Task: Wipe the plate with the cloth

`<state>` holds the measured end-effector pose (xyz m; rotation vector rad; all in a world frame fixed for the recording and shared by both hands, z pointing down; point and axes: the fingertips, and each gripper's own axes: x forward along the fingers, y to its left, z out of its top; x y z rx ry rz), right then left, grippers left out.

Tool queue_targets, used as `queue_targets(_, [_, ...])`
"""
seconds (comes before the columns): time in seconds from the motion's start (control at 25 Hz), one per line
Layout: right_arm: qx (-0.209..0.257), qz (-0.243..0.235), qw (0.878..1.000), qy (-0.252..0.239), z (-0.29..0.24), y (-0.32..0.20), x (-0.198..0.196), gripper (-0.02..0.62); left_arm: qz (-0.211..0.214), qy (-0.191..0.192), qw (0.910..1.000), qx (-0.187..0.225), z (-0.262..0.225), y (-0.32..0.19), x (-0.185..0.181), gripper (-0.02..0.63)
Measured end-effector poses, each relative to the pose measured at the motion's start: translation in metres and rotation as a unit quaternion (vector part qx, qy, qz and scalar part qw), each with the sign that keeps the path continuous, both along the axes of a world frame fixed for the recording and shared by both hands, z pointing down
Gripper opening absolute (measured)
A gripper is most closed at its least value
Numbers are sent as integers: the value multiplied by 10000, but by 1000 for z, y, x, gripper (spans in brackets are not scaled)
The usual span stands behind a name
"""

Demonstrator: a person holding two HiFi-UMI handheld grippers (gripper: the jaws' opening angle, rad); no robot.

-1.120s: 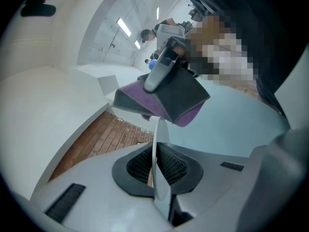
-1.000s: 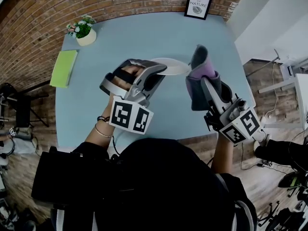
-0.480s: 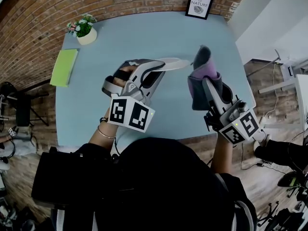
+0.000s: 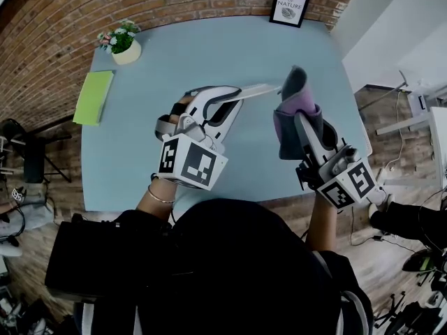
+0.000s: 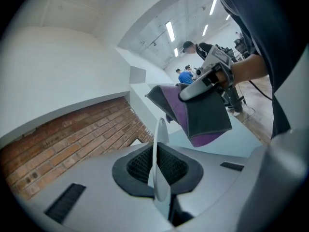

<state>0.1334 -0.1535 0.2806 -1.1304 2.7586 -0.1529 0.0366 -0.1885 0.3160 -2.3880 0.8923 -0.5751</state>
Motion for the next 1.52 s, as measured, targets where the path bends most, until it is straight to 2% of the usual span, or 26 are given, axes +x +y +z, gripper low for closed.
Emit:
queue_targets(0.12, [-9,9,10000,14,1,0,-1,40,46,254,9995,-199,0,1,0,25])
queue_targets(0.36, [-32,30,10000,3,3,-1,-1,40,145,455,9979,-434,5,2,0,25])
queue_targets(0.6, [-29,71,10000,1,2,-1,1,40,192,873,9917,-921,12,0,-2,25])
queue_targets(0.96, [-108,60,9999,9,7,1,1,40,207,896,9884,-1208,25,0,-4,25])
queue_targets(1.28, [-247,96,9996,26,17,0,2,40,190,1161,9798,-1614,37,0,-4,25])
queue_targets(1.52, [-313,108,9995,-13,21,-1,3,40,244,1539,9651,-2107,45,3,1,25])
